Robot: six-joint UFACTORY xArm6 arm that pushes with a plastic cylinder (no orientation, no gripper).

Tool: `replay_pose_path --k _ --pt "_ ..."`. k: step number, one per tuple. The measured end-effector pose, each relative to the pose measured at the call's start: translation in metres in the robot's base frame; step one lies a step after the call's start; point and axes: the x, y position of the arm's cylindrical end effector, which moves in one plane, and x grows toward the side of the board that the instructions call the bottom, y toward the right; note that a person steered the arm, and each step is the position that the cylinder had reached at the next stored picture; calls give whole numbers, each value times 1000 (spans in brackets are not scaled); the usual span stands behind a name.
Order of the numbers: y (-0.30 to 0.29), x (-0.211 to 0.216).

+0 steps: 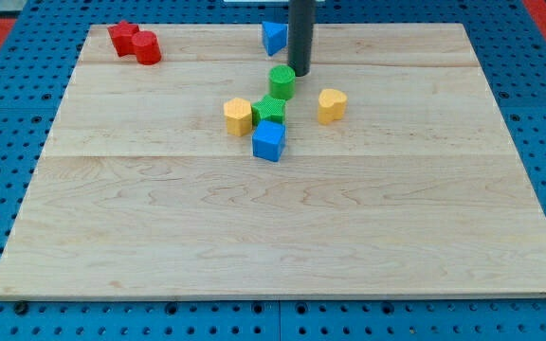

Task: Push the blue cube bit up

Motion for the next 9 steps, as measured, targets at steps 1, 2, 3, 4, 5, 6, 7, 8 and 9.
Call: replay_pose_path --k 1,2,3,4,5,6,7,8,9 --pt "-32 7" --pt "-67 10" --pt "-92 22" --pt "-109 36" --pt "-130 56" --pt "-149 84" --pt "-162 106" --pt "-144 153" --pt "-95 200"
